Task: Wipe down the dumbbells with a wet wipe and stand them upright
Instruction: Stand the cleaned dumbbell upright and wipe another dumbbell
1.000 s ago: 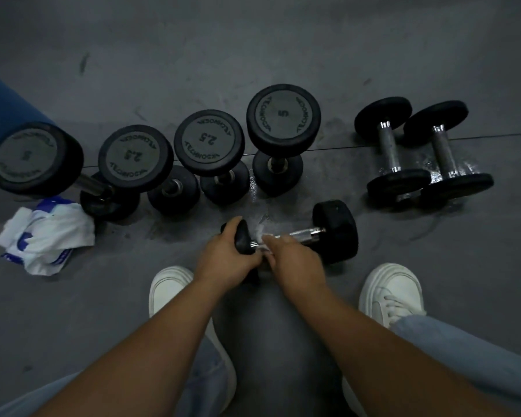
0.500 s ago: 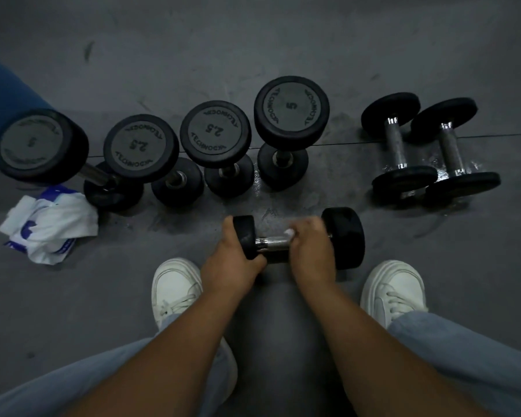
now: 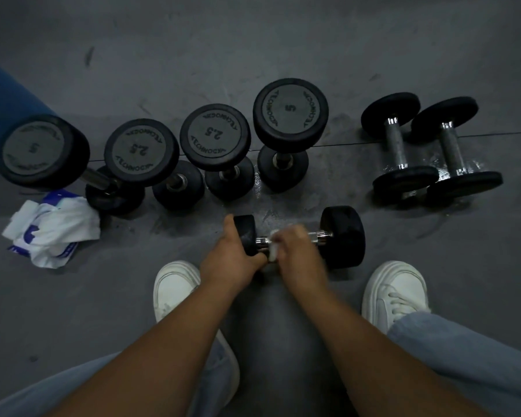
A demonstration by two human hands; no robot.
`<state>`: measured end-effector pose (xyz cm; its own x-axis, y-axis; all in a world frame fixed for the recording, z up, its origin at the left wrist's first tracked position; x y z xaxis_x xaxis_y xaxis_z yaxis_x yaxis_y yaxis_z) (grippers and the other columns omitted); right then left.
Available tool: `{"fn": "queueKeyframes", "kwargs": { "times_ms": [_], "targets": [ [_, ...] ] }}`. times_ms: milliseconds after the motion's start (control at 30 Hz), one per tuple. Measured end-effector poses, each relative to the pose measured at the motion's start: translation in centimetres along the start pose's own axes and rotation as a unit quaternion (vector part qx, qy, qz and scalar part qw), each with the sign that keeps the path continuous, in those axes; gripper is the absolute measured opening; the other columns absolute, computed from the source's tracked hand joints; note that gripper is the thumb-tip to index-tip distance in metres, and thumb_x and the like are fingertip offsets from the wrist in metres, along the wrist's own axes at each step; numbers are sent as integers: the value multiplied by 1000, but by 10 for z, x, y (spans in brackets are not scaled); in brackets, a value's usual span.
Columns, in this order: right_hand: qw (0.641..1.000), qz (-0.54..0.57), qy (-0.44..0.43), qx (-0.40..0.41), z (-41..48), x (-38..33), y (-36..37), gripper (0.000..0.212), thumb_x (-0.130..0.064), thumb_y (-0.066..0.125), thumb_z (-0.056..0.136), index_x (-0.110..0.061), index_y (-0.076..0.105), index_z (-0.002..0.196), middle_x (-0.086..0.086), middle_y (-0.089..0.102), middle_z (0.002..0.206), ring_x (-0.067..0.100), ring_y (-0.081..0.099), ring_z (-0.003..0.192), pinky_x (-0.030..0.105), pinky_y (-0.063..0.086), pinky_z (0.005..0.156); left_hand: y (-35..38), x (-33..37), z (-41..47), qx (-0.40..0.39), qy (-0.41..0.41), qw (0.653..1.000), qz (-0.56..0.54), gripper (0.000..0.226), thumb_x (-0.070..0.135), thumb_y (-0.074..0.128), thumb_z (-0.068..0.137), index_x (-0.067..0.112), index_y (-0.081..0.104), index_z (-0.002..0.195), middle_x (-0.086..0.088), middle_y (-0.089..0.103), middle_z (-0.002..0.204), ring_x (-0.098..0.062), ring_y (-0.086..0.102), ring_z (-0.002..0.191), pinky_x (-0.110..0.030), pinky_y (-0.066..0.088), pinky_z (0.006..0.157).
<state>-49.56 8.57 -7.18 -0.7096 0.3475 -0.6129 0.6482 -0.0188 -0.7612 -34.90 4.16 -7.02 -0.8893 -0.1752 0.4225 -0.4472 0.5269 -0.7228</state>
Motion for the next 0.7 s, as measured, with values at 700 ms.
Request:
{"fn": "queueKeyframes", "kwargs": {
  "times_ms": [700],
  "targets": [
    [996,-4,65,-63,3,6,6,38,-18,48,94,-22,56,131,7,44,121,30,58,100,36,49,88,4,-2,7,-29,10,999,-40,117,37,83,67,28,3,153,-7,46,145,-27,53,125,-40,47,100]
  ]
}}
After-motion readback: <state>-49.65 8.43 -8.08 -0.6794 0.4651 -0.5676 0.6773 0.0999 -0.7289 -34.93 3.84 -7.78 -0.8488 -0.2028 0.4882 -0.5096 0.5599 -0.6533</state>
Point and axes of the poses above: each hand's wrist, its own z-axis towards the middle knuckle, its own y-axis out of the palm, x = y × z, the point moved 10 cm from there along z, towards the middle knuckle
